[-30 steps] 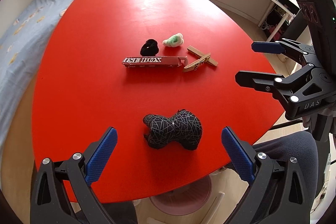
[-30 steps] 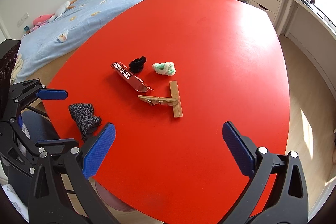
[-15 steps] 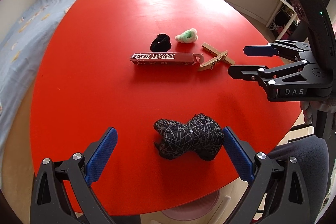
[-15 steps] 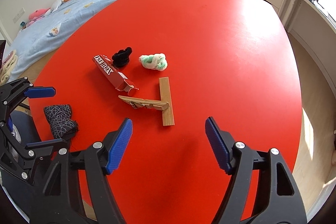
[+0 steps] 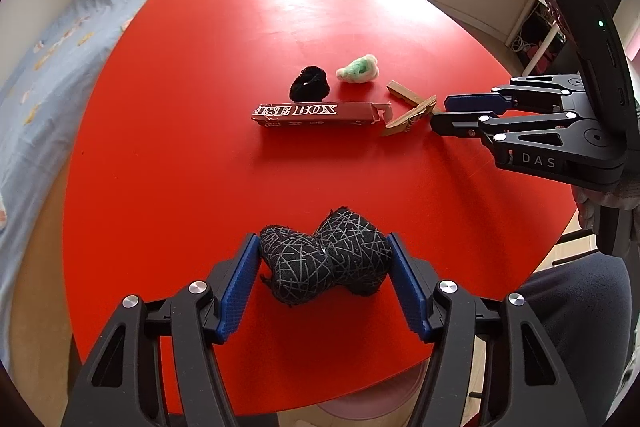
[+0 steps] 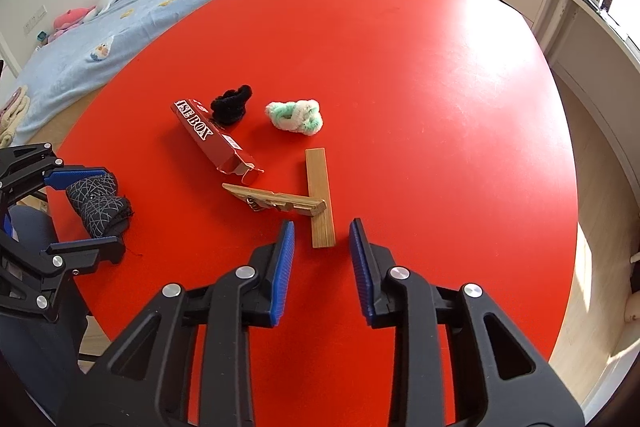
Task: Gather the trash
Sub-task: 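Grasp the black patterned cloth with the left gripper while the right grasps the wooden clothespin, then carry the cloth and clothespin over the wastebasket and open both grippers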
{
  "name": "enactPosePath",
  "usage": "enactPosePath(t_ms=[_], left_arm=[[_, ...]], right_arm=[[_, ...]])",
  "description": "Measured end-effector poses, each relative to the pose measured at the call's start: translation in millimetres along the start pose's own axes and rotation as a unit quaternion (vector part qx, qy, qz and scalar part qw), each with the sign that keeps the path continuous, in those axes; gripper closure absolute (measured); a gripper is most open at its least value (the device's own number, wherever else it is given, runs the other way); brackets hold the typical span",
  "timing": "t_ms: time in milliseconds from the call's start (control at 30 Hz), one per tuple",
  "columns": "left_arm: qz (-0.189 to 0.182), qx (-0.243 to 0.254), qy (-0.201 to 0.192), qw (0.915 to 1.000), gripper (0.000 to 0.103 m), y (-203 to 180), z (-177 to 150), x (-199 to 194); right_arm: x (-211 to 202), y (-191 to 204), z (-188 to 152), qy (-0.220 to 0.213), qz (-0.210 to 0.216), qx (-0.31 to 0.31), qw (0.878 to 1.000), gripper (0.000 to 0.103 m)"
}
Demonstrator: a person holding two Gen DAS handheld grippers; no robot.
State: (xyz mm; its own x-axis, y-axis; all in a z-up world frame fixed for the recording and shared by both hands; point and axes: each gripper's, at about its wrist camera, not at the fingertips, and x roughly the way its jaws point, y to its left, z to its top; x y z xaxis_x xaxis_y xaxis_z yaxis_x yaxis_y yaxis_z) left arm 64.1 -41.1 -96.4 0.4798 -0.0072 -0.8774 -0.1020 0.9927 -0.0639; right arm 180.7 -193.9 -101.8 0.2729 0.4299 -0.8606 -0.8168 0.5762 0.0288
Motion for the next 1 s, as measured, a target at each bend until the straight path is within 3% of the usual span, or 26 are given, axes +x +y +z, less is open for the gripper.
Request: enactPosePath(t_ms=[67, 133, 1000], left_arm=[[-0.001, 0.002, 0.000, 1.0000, 0.043, -0.6, -0.4, -0.4], [-0.001, 0.004, -0.001, 1.0000, 0.044, -0.6, -0.9, -1.2], [-0.015, 0.020, -0.032, 0.9992, 0.047, 3.7, -2.1, -33.9]], right_arm=[[-0.1, 0.5, 0.0, 0.000, -0.002, -0.002, 1.000, 0.088], [-0.1, 1.2, 0.2, 0.000, -0.004, -0.004, 1.000, 0.092], [-43.9, 11.4, -7.0, -0.031, -0.025, 0.018, 0.999, 0.092]])
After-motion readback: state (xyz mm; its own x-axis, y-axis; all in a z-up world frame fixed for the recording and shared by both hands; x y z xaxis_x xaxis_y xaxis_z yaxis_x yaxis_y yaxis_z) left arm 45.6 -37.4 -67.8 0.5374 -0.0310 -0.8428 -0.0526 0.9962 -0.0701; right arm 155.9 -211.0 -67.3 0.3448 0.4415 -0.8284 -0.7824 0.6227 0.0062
